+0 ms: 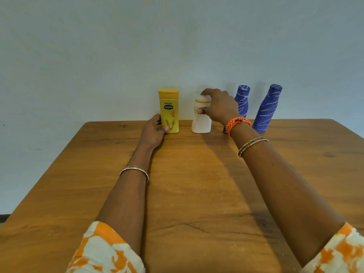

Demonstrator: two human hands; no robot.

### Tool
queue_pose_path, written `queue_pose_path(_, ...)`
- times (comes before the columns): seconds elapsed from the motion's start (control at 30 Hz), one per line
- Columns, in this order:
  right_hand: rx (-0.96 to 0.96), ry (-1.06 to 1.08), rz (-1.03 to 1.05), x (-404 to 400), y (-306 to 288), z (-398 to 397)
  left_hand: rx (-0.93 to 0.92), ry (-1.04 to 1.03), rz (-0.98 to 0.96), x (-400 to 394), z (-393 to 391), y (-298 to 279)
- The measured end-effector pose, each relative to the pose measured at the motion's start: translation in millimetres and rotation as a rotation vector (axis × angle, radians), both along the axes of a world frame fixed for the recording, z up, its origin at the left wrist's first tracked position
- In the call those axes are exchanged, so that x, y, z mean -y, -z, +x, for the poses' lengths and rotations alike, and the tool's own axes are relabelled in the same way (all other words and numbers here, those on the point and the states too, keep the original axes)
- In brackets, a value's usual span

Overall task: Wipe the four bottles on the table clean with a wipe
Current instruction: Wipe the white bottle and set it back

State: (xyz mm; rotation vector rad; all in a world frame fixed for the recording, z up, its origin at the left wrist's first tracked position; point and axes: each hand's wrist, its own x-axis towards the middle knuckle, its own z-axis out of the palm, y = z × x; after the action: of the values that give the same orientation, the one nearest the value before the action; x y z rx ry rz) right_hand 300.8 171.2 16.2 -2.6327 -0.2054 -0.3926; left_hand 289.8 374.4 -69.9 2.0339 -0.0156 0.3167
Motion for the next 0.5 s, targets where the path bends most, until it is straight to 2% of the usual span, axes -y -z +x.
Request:
queue_pose_path(0.37,0.037,0.004,0.034,3.8,-5.8,-11.6,-0.049,-0.014,0.107,-4.6,-5.8,0.8)
queue_pose_path(0.5,0.037,-0.038,0.090,10.7,-22.1,-37.3,-0.027,-0.101,-0.001,-6.1,-23.0,1.7)
